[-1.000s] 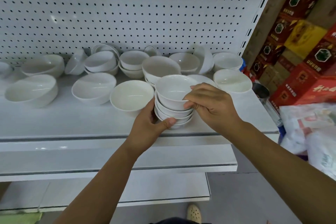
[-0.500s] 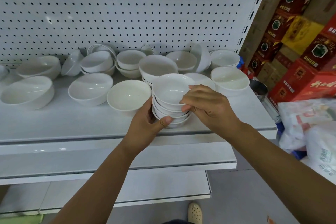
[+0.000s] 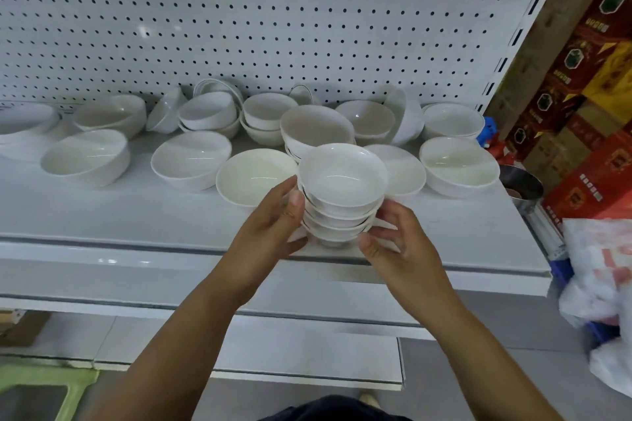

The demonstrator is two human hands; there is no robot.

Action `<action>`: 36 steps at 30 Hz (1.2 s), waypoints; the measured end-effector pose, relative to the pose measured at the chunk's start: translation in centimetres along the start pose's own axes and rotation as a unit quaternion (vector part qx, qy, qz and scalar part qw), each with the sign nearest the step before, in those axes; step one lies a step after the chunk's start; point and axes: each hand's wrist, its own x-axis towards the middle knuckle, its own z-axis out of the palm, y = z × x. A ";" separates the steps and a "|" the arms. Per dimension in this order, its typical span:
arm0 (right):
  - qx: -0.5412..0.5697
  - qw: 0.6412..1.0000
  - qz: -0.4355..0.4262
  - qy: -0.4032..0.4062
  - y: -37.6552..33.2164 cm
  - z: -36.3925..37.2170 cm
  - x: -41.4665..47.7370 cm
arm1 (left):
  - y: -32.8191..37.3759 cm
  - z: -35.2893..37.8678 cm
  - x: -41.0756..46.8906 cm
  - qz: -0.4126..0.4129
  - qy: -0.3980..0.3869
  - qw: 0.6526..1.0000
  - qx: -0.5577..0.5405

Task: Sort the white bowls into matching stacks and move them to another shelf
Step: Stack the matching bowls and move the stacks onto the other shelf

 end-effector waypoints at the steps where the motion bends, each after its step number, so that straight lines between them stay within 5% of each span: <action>1: 0.002 1.000 0.006 -0.015 0.0 0.0 0.4 | 0.4 -0.1 0.1 -0.021 -0.007 0.999 -0.025; 23: -0.048 0.997 -0.039 -0.048 -2.1 1.0 1.2 | 2.4 -1.0 -2.9 -0.035 0.031 0.998 -0.052; 36: -0.011 0.984 -0.086 -0.157 -6.5 16.2 1.5 | 2.8 -14.3 -11.4 -0.021 0.165 0.986 -0.032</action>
